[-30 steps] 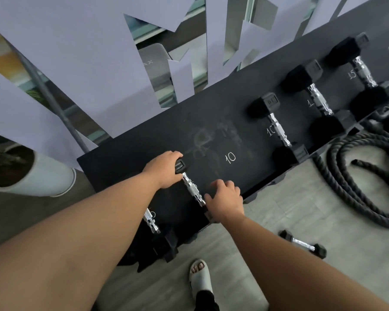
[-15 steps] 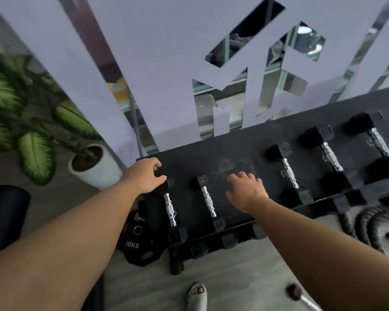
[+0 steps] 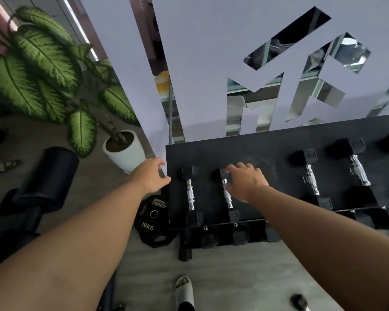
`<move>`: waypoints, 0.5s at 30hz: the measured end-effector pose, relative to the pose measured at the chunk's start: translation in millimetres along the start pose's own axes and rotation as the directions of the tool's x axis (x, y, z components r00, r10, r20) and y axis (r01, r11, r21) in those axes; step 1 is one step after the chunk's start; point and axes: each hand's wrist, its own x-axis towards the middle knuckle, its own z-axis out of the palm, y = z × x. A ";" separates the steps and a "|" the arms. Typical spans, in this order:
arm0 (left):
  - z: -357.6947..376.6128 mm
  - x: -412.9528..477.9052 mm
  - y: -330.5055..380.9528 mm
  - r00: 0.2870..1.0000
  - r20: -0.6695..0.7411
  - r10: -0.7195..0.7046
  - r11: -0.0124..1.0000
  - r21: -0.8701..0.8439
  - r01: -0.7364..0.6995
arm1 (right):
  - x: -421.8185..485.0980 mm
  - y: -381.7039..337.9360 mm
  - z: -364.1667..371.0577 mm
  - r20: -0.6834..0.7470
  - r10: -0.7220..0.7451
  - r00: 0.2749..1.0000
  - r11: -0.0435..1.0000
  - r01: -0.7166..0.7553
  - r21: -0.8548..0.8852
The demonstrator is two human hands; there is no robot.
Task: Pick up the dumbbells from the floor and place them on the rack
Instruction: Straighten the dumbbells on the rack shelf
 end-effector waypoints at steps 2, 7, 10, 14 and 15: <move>-1.3 10.1 -2.0 1.000 0.005 0.028 1.000 0.012 -0.028 | 6.3 -4.6 3.0 -0.004 0.028 1.000 0.999 -0.028 0.027; 6.2 50.4 -12.5 0.994 0.048 0.093 0.995 0.021 -0.095 | 27.2 -17.8 20.1 0.009 0.137 0.990 0.985 -0.138 0.104; 23.3 81.8 -19.0 0.977 0.114 0.180 0.984 -0.015 -0.180 | 40.1 -30.3 42.8 0.053 0.279 0.959 0.927 -0.283 0.245; 46.4 124.5 -30.3 0.927 0.225 0.299 0.952 0.001 -0.307 | 55.9 -58.0 99.3 0.198 0.503 0.841 0.691 -0.530 0.492; 53.1 135.5 -32.8 0.913 0.248 0.323 0.942 0.011 -0.336 | 59.7 -65.8 116.4 0.233 0.542 0.807 0.620 -0.572 0.536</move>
